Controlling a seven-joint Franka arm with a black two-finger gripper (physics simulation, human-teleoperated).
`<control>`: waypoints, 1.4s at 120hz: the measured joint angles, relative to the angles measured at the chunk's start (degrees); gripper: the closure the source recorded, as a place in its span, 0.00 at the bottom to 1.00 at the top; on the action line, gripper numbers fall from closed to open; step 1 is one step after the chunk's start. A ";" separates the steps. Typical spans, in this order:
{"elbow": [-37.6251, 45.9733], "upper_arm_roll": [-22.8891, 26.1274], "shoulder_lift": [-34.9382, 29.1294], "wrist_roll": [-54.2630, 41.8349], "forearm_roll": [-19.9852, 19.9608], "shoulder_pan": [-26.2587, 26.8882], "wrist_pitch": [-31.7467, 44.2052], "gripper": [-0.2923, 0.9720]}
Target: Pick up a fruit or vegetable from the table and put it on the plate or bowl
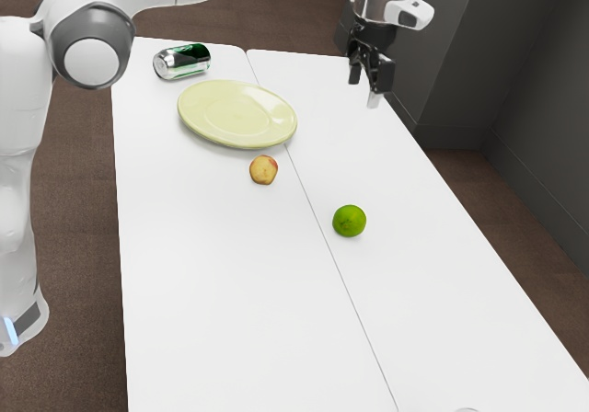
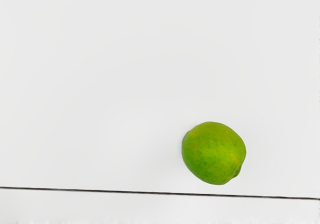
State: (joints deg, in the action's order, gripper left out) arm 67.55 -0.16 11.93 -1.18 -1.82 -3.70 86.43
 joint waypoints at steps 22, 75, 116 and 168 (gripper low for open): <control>-0.12 0.04 0.00 -0.53 -0.13 0.38 -0.62 0.23; 3.25 1.56 4.78 -1.49 0.00 3.87 1.83 0.23; 11.68 1.13 5.91 -1.67 -0.29 3.62 6.36 0.23; 19.49 1.20 4.73 -1.89 -0.34 5.02 14.63 0.23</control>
State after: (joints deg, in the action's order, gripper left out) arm 87.04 1.05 16.65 -3.07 -2.16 1.32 101.05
